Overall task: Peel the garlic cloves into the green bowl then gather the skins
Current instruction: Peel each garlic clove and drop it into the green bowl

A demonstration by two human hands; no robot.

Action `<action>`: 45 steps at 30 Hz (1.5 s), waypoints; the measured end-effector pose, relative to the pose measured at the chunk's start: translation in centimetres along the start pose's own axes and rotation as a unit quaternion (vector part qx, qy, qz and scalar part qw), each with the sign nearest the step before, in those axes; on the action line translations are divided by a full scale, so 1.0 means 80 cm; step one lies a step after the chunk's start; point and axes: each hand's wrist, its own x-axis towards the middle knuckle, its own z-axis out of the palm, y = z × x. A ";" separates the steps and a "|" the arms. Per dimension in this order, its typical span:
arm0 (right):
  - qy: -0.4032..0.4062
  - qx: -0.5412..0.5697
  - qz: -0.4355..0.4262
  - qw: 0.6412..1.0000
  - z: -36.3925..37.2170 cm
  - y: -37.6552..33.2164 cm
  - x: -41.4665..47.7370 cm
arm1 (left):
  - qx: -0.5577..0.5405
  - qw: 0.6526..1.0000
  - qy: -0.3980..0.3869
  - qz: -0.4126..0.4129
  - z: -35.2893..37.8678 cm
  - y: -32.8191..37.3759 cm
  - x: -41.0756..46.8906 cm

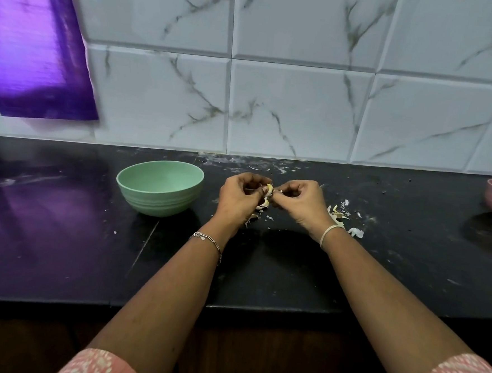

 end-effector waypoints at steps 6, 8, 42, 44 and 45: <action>0.001 0.036 0.017 0.999 0.003 -0.001 0.000 | 0.020 1.000 -0.015 -0.005 0.002 -0.001 0.002; 0.002 0.043 0.025 0.999 0.003 -0.001 0.000 | 0.041 0.999 -0.023 0.001 0.003 -0.001 0.001; -0.022 0.163 0.079 0.983 0.001 -0.006 -0.005 | 0.206 0.973 -0.009 0.102 0.003 -0.003 0.000; -0.020 0.158 0.079 0.984 0.000 -0.005 -0.006 | 0.221 0.969 -0.014 0.110 0.003 -0.003 0.000; -0.021 0.156 0.079 0.984 0.000 -0.005 -0.006 | 0.225 0.968 -0.016 0.109 0.003 -0.003 0.000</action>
